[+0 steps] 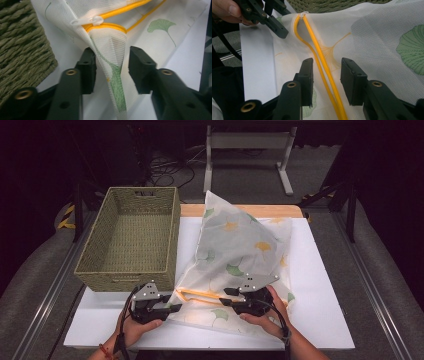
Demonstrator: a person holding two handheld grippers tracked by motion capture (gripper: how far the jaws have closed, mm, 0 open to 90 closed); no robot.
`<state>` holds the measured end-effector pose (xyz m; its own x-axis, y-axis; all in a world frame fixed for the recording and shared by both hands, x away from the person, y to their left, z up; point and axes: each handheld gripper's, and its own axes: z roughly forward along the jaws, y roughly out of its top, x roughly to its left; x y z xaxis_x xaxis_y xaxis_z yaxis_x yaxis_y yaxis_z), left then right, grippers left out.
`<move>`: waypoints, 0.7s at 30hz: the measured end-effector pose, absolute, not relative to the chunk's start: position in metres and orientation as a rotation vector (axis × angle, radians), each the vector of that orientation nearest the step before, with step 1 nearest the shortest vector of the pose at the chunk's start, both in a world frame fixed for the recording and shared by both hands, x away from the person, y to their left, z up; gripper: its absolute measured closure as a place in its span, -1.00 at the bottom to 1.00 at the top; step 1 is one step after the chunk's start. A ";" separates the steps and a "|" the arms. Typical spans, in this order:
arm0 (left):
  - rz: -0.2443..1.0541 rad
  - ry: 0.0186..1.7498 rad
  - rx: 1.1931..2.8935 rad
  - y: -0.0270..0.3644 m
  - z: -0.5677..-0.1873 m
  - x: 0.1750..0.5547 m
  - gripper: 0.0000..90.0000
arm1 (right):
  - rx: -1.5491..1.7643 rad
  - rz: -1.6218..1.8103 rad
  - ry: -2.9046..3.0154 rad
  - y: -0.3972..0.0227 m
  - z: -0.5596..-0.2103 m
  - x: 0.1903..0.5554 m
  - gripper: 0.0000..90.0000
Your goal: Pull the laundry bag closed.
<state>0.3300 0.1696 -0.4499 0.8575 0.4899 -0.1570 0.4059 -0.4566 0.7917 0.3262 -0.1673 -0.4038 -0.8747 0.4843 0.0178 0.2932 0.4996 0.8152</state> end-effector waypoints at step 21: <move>0.162 0.600 2.164 0.161 -0.446 0.328 0.96 | 0.636 1.359 2.550 -0.121 -0.394 0.337 0.30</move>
